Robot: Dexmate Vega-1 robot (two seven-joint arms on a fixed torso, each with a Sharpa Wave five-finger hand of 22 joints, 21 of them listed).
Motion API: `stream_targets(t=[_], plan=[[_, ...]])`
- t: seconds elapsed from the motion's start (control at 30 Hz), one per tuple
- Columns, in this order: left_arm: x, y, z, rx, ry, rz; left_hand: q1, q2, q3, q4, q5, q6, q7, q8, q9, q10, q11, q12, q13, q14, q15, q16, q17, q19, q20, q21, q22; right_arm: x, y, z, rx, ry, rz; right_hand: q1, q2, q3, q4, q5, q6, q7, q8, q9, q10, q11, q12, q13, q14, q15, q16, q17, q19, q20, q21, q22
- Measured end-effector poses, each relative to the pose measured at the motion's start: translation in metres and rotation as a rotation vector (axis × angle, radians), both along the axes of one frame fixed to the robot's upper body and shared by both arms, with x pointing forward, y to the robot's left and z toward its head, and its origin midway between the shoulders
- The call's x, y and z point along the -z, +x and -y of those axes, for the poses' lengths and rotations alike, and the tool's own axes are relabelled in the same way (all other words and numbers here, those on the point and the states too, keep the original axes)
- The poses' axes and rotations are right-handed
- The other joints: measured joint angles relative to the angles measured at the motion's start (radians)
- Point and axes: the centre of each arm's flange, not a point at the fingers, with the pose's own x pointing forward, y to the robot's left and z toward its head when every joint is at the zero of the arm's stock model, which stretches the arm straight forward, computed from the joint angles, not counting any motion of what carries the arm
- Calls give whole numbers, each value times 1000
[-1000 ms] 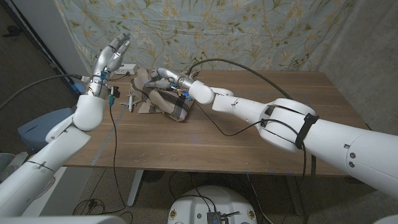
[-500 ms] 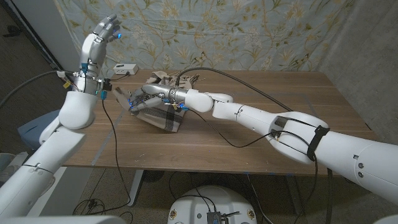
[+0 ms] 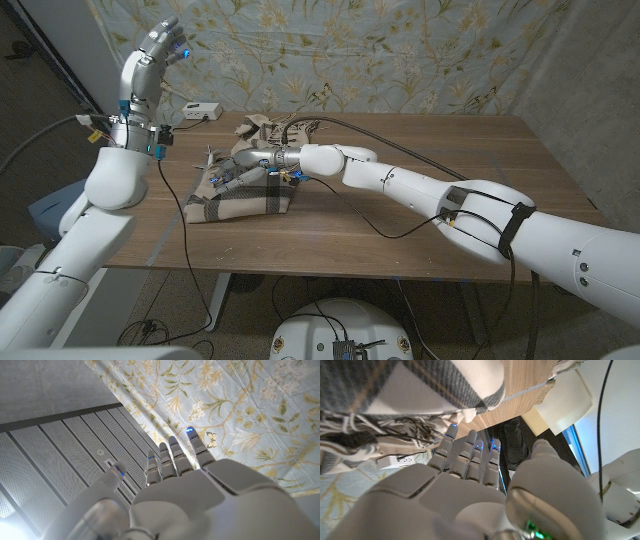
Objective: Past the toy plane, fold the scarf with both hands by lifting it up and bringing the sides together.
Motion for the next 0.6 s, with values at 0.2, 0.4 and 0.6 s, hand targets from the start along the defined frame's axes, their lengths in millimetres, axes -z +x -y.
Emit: stream_targets(t=[0.2, 0.4, 0.6], plan=[[2, 2, 1, 3, 9, -12, 0, 0, -2, -2, 0, 0, 0, 0, 0, 2, -2, 0, 0, 0, 0, 0, 0, 0, 0, 0, 0, -14, 4, 14, 65, 111, 59, 67, 16, 26, -50, -19, -57, -7, -16, 0, 19, -19, 11, 2, 27, -2, 19, 0, 56, -35, 19, -3], [8, 9, 1, -21, 25, -50, -4, -4, -5, -5, 0, 0, 0, 0, 0, 6, -2, 0, 0, 0, 0, 0, 0, -4, 4, 0, 0, -29, 6, 25, 130, 213, 132, 134, 31, 54, -97, -26, -76, -27, -16, 0, 50, -35, 30, 7, 74, -2, 44, 7, 103, -58, 36, -3], [18, 18, 2, -35, 46, -98, -5, -5, -8, -2, 0, 0, 0, 0, 0, 8, 0, 0, 0, 0, 0, 0, 0, -4, 4, -4, 0, -41, 11, 31, 221, 257, 243, 174, 27, 69, -125, -33, -121, -45, -26, 0, 34, -50, 29, 7, 74, -4, 44, 8, 113, -68, 40, -3]])
